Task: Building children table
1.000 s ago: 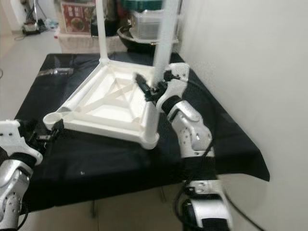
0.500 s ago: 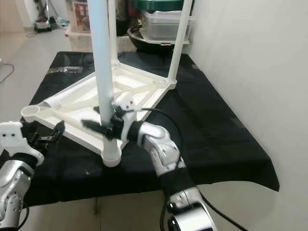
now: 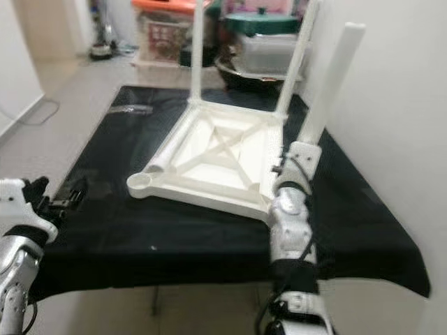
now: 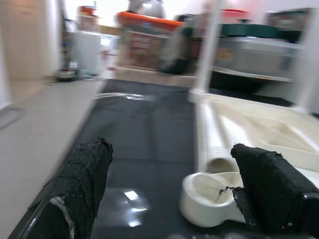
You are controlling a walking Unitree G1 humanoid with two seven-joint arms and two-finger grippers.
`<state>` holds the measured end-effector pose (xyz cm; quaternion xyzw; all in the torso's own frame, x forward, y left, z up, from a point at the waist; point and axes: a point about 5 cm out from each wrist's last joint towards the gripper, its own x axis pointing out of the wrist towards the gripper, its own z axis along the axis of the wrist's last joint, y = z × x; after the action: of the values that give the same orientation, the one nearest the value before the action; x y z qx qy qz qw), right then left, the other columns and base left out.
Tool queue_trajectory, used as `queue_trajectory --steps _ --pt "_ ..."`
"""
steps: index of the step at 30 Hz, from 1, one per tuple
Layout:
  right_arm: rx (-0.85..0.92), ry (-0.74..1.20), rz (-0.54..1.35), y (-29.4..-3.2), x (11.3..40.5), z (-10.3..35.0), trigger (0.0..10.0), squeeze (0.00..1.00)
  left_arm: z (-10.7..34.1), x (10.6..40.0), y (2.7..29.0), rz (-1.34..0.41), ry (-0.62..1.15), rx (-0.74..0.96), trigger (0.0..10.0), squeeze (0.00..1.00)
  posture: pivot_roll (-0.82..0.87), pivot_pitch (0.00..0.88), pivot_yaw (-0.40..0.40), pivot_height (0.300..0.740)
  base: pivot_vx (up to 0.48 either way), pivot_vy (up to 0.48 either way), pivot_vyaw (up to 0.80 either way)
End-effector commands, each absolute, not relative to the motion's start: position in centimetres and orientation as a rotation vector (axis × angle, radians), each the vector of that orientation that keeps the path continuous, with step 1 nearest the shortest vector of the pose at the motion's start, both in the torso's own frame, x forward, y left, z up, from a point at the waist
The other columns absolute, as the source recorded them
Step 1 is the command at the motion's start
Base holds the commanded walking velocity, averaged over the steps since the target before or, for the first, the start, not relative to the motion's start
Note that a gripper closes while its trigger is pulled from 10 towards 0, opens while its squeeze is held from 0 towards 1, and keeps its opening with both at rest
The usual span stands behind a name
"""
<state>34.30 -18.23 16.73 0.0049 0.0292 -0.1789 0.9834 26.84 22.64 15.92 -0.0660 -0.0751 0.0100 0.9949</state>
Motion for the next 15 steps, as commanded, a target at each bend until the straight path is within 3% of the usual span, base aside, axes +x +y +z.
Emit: queue_trajectory --steps 1,2,4,6,7,11,14,15 --pt "-0.015 0.228 -0.305 -17.4 33.8 13.5 10.0 0.00 15.7 26.9 22.7 0.021 -0.132 -0.129 10.0 0.00 0.04 0.000 -0.051 0.740 0.000 0.000 0.00" --pt "-0.015 0.228 -0.305 -17.4 33.8 13.5 10.0 0.00 15.7 26.9 22.7 0.021 -0.132 -0.129 10.0 0.00 0.04 0.000 -0.051 0.740 0.000 0.000 0.00" --pt "0.076 0.119 -0.221 -16.0 34.7 15.0 10.0 1.00 15.6 27.0 22.8 0.021 -0.131 -0.128 10.0 0.00 0.05 0.000 -0.059 0.740 0.000 0.000 0.00" --pt "0.109 0.081 -0.212 -15.6 35.1 15.7 10.0 1.00 15.6 27.0 22.9 0.021 -0.130 -0.128 10.0 0.00 0.05 0.000 -0.060 0.740 0.000 0.000 0.00" --pt "0.099 -0.015 -0.188 -15.5 36.2 17.9 10.0 0.00 15.6 27.0 23.0 0.024 -0.129 -0.127 10.0 0.00 0.05 0.000 -0.063 0.740 0.000 0.000 0.00" --pt "0.122 -0.104 -0.134 -15.6 36.7 20.0 10.0 0.00 15.6 27.0 23.1 0.027 -0.130 -0.127 10.0 0.00 0.05 0.000 -0.070 0.740 0.000 0.000 0.00" --pt "0.145 -0.245 0.227 -14.2 36.9 23.7 10.0 0.00 15.7 27.1 23.1 0.030 -0.133 -0.128 10.0 0.00 0.05 0.000 -0.069 0.740 0.000 0.000 0.00" --pt "0.145 -0.245 0.227 -14.2 36.9 23.7 10.0 0.00 15.7 27.1 23.1 0.030 -0.133 -0.128 10.0 0.00 0.05 0.000 -0.069 0.740 0.000 0.000 0.00"
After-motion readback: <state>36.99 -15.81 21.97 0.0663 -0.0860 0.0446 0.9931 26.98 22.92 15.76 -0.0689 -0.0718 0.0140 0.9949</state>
